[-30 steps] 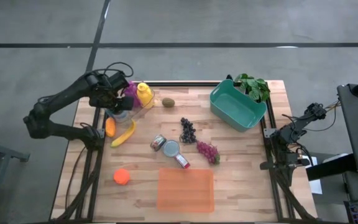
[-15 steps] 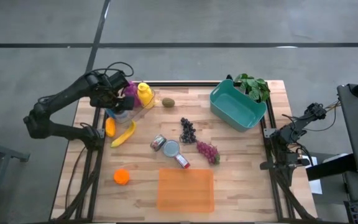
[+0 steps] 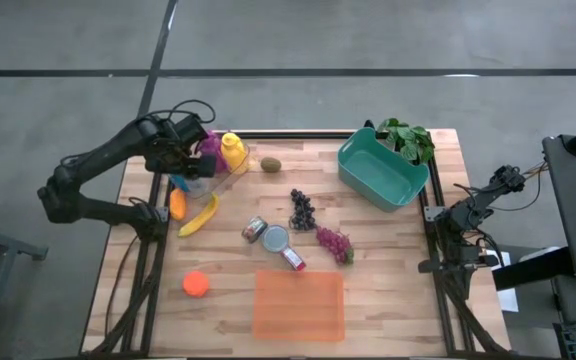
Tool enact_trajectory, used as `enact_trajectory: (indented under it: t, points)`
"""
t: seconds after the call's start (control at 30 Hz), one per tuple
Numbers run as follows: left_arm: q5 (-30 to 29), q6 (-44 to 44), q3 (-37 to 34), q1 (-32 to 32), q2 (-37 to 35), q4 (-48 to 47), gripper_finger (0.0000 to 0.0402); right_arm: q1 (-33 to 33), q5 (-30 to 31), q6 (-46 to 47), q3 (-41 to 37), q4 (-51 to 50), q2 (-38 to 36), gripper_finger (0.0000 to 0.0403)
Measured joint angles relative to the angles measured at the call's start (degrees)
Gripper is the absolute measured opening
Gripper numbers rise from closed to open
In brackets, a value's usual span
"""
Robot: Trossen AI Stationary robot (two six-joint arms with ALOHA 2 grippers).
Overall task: Pick & Place Food Item
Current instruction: Put the transparent water bottle into the transparent bin, then put the orange into the orange bin
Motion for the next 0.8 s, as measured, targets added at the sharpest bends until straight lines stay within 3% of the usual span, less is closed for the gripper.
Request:
enact_trajectory:
  t: [0.47,0.8]
  points:
    - [0.8,-0.6,9.7,-0.2,-0.4,-6.6,0.0394,0.0,0.0,0.0,0.0,0.0,0.0,0.0008]
    - [0.7,-2.3,16.0,-4.9,-2.9,-6.7,0.0394,0.0,0.0,0.0,0.0,0.0,0.0,0.0008]
